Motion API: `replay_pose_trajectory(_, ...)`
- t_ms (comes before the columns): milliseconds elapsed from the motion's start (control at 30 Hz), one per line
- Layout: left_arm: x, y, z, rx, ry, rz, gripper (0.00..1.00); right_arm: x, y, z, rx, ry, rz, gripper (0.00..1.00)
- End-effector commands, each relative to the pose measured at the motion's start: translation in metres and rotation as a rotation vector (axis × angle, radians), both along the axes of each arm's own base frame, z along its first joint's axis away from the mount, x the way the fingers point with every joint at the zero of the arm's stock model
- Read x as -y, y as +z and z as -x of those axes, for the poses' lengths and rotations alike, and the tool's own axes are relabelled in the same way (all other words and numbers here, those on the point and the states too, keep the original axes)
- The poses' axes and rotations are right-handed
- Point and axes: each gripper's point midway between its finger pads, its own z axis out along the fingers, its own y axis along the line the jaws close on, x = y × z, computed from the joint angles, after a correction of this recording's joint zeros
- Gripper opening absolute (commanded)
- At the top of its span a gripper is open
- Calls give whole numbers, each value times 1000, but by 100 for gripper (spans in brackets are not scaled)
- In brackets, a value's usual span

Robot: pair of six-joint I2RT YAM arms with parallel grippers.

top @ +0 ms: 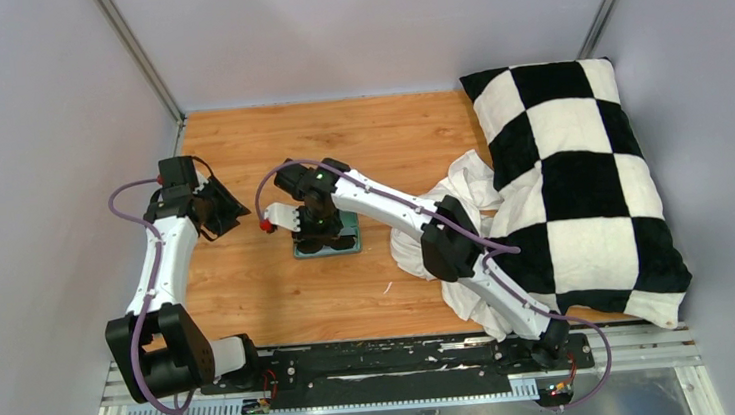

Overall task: Organize the sunglasses
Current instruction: Place the sunglasses in the sunglasses case.

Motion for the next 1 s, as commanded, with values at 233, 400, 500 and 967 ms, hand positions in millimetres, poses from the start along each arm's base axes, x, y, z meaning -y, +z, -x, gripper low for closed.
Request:
replay_pose_trajectory(233, -1, -6, 5, -16, -12, 8, 44, -2, -24, 11, -52, 1, 41, 0)
replay_pose_trajectory(400, -2, -6, 5, -17, -11, 6, 43, -2, -31, 12, -63, 2, 50, 0)
replay_pose_trajectory(500, -2, -6, 5, -17, -11, 6, 44, -2, -32, 10, -56, -5, 51, 0)
replay_pose_trajectory(967, 1, -5, 6, -13, -14, 16, 43, -10, -4, -7, 39, -56, -4, 49)
